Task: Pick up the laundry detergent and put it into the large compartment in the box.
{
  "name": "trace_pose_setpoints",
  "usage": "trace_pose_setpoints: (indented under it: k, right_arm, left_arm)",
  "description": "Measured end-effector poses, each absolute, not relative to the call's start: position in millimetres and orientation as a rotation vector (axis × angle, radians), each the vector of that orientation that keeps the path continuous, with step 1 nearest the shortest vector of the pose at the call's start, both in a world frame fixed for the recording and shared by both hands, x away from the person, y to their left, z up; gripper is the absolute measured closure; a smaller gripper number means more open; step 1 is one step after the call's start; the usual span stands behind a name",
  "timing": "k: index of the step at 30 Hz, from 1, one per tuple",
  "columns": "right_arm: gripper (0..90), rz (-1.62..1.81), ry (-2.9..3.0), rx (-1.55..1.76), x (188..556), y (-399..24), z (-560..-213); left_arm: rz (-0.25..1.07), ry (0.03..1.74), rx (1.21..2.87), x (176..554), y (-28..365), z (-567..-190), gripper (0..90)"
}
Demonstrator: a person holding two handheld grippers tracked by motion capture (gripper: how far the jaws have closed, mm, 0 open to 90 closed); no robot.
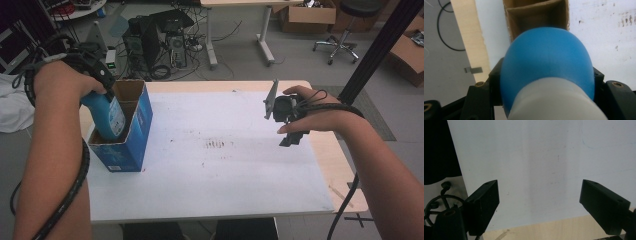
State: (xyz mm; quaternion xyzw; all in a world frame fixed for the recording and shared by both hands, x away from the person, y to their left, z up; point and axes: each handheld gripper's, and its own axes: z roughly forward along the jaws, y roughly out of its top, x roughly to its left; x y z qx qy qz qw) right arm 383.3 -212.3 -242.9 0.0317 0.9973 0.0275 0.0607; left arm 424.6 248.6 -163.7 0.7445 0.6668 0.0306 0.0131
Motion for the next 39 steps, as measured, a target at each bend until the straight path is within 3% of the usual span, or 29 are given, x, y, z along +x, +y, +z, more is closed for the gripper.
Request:
trace_pose_setpoints:
  k: [19,39]
  right_arm:
    - [16.1,0.087,3.018,0.096,383.6,-213.0,-245.2]
    - [16.2,0.090,3.015,0.104,384.3,-215.7,-247.0]
  left_arm:
    - [0.015,2.079,2.338,429.0,243.1,-231.0,39.0]
    - [0.024,2.085,2.374,431.4,242.2,-279.1,38.9]
